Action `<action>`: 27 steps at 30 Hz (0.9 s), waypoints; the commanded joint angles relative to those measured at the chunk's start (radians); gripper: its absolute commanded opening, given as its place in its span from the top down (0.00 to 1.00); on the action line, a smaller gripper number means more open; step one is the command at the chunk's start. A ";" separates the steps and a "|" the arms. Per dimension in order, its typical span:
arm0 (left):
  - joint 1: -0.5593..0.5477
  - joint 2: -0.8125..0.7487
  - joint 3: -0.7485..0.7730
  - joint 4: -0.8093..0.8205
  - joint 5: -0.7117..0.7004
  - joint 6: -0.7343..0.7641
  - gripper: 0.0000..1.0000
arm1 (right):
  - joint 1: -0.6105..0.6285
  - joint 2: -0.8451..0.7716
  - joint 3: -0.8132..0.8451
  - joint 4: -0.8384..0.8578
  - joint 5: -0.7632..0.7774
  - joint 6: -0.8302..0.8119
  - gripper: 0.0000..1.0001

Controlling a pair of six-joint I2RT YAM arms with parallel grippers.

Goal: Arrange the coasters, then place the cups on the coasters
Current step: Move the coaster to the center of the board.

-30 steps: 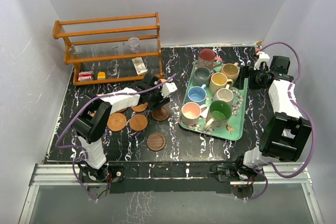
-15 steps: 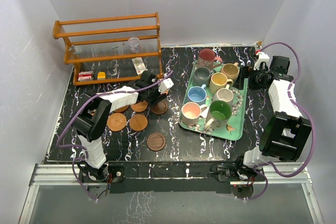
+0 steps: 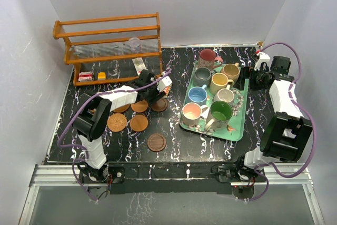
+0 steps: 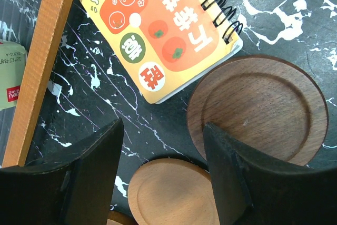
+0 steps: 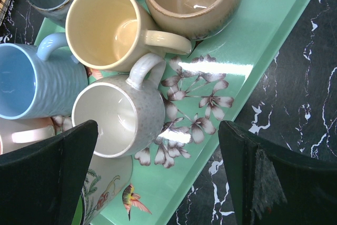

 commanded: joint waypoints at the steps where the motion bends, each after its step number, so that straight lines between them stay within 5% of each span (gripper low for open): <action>1: 0.012 -0.011 -0.043 -0.076 -0.031 0.018 0.40 | -0.006 0.004 0.025 0.025 -0.001 -0.004 0.02; 18: 0.023 -0.040 -0.039 -0.083 -0.048 0.010 0.40 | -0.006 0.003 0.025 0.024 -0.003 -0.005 0.02; 27: 0.022 -0.035 0.020 -0.120 0.075 -0.040 0.37 | -0.006 0.010 0.025 0.022 -0.001 -0.005 0.02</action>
